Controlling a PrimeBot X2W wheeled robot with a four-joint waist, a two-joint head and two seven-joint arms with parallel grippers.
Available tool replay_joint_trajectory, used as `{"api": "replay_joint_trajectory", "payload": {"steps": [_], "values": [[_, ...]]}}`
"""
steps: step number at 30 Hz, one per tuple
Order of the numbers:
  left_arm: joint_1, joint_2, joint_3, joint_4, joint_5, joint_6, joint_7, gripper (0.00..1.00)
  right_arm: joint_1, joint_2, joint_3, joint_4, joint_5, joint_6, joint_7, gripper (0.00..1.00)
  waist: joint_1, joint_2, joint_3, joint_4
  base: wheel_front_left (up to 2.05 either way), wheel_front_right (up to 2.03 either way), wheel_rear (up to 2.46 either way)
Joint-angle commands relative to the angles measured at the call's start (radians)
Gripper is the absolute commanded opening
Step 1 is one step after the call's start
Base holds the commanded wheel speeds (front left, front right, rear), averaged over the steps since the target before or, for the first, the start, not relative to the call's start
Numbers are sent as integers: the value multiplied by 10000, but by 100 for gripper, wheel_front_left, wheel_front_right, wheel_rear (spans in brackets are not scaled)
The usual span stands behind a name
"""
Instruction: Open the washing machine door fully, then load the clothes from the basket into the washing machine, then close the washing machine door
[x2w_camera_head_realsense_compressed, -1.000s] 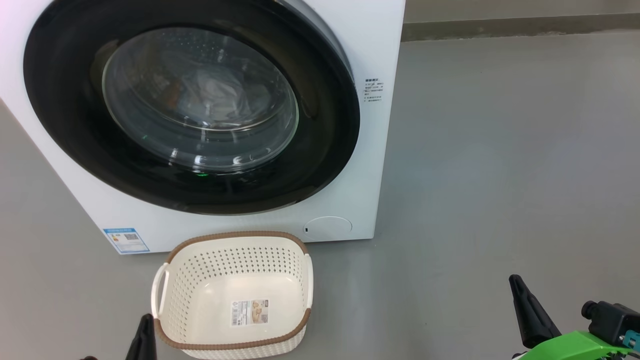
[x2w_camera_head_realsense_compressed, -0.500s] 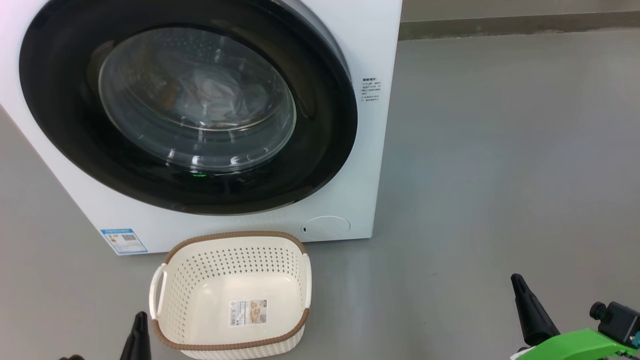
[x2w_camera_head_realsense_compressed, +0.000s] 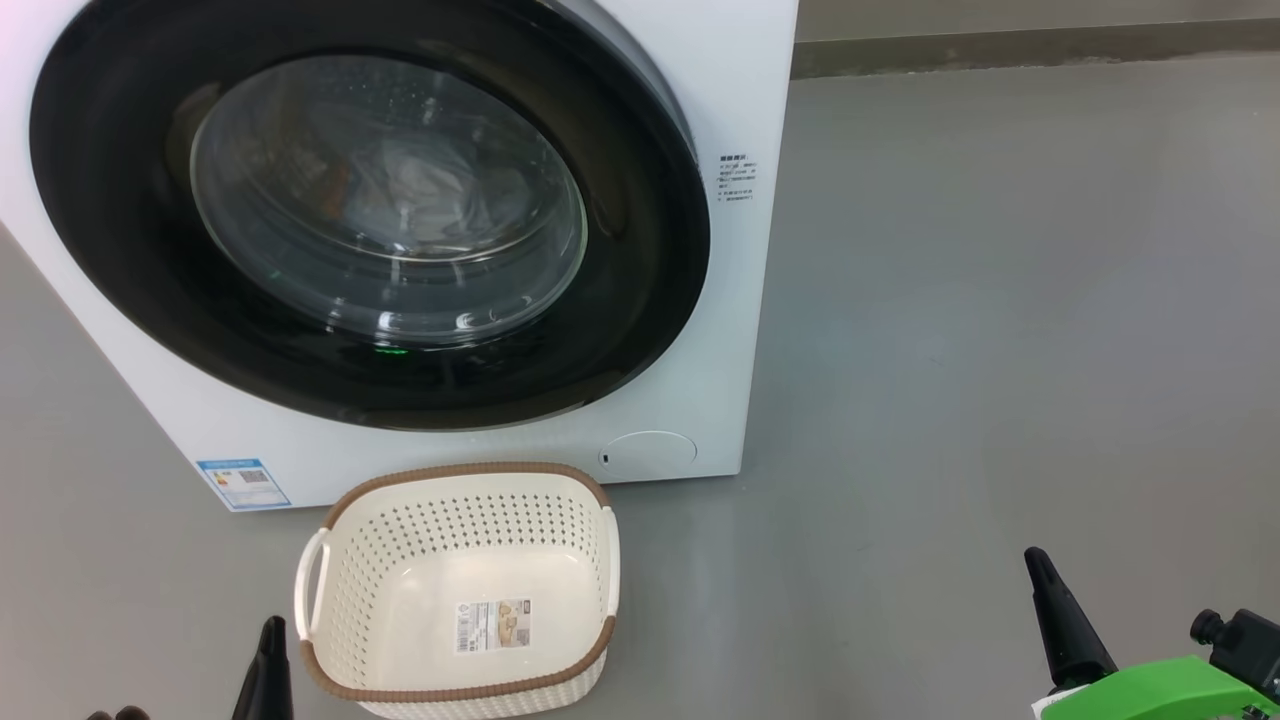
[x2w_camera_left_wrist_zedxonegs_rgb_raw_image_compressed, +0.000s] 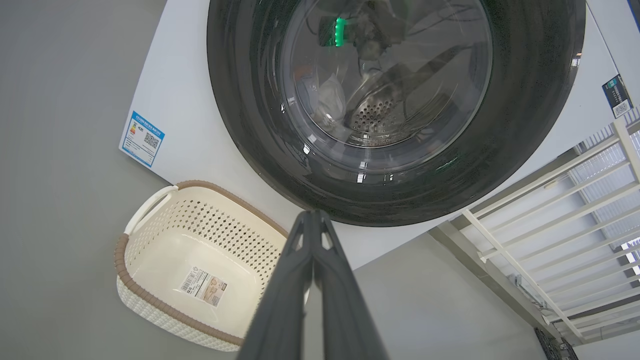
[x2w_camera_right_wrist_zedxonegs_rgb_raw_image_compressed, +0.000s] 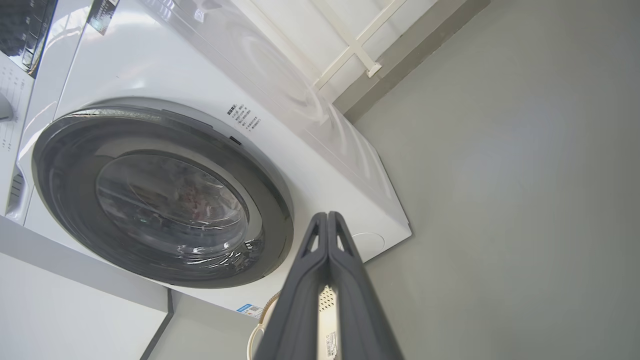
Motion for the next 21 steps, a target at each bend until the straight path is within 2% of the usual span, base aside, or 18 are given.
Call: {"api": "replay_joint_trajectory", "payload": {"steps": [1, 21], "values": [[-491, 82, 270, -175, -345, -131, 66, 0, -534, -95, 61, -183, 413, 6, 49, 0, -1, -1, 3, -6, 0, 0, 0], [-811, 29, 600, 14, -2405, -284, 600, 0, -798, -111, 37, 182, 2583, 6, 296, 0, -1, -1, 32, -89, 0, 0, 0]]}}
